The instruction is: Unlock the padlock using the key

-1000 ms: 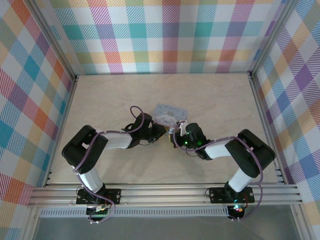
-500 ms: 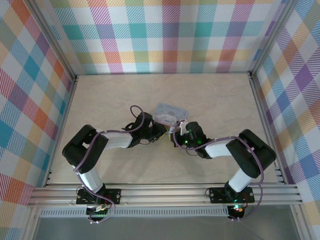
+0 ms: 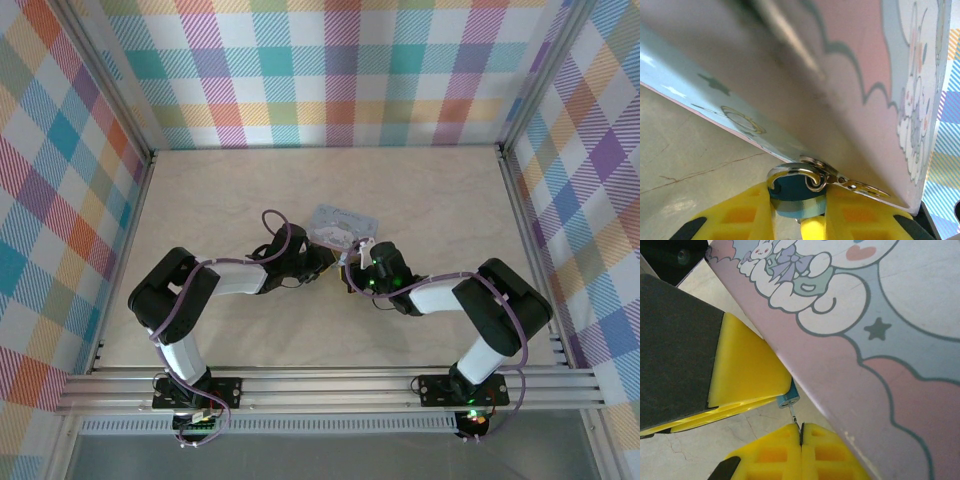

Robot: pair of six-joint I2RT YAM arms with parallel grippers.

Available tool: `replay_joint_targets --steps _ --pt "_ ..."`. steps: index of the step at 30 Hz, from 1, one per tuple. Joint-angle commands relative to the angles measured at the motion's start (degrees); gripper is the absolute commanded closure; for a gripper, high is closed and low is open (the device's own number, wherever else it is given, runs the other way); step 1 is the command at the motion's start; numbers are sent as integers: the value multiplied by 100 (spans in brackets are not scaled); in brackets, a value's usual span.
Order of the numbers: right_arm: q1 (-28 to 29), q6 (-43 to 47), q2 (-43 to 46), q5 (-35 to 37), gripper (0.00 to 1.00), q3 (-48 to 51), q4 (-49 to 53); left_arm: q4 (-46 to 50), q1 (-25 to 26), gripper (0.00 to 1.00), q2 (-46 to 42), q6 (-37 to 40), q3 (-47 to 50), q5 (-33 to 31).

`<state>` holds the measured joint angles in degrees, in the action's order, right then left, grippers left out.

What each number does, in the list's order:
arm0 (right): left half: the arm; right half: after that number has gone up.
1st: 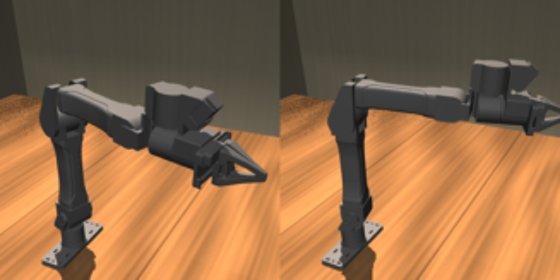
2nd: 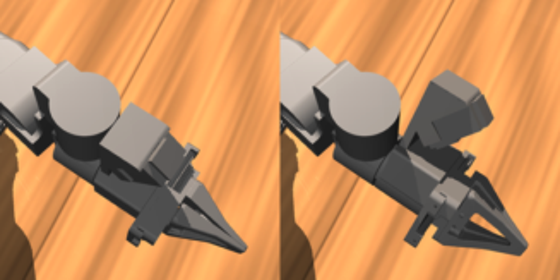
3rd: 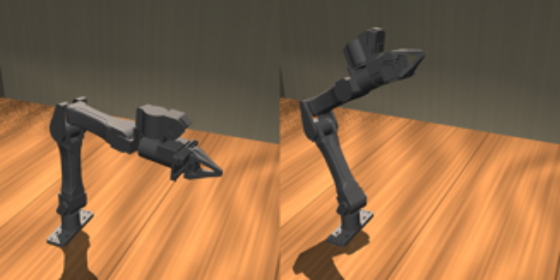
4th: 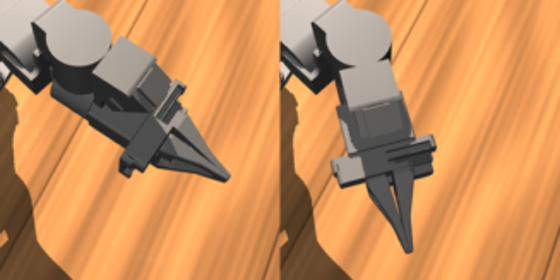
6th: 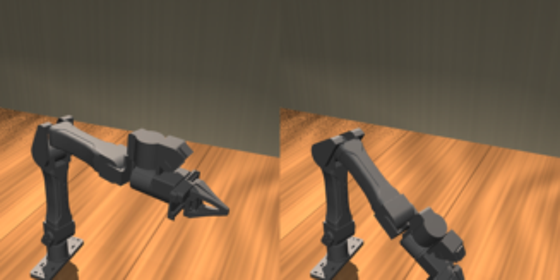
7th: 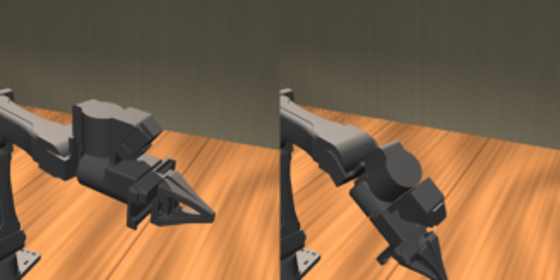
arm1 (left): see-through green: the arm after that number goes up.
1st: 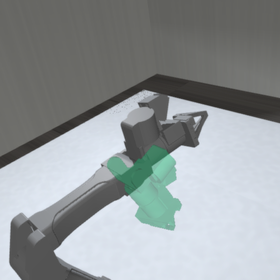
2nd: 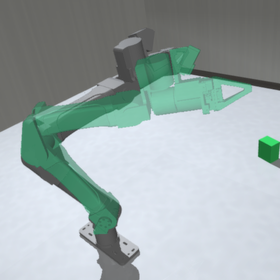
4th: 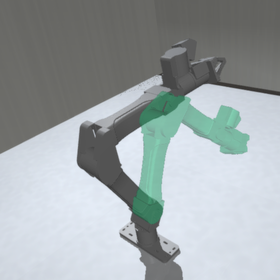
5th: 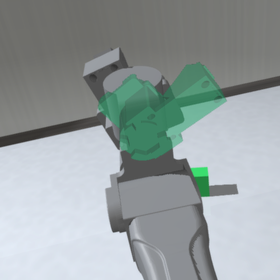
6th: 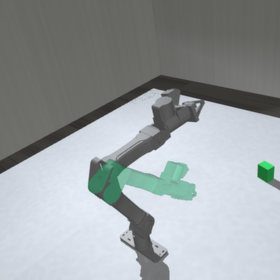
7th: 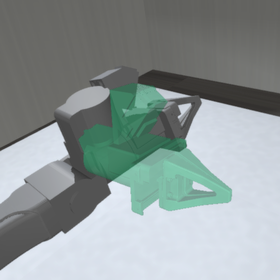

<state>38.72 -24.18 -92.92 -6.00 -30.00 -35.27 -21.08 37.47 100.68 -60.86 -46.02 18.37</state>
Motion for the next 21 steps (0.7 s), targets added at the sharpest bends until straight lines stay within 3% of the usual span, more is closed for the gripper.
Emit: replay_joint_targets --steps 1,21 --pt "162 20 65 -324 100 -246 -1281 201 344 74 146 -48 -80 361" --pt "163 2 -138 -173 100 3 -1202 282 312 64 92 -74 -24 -61"
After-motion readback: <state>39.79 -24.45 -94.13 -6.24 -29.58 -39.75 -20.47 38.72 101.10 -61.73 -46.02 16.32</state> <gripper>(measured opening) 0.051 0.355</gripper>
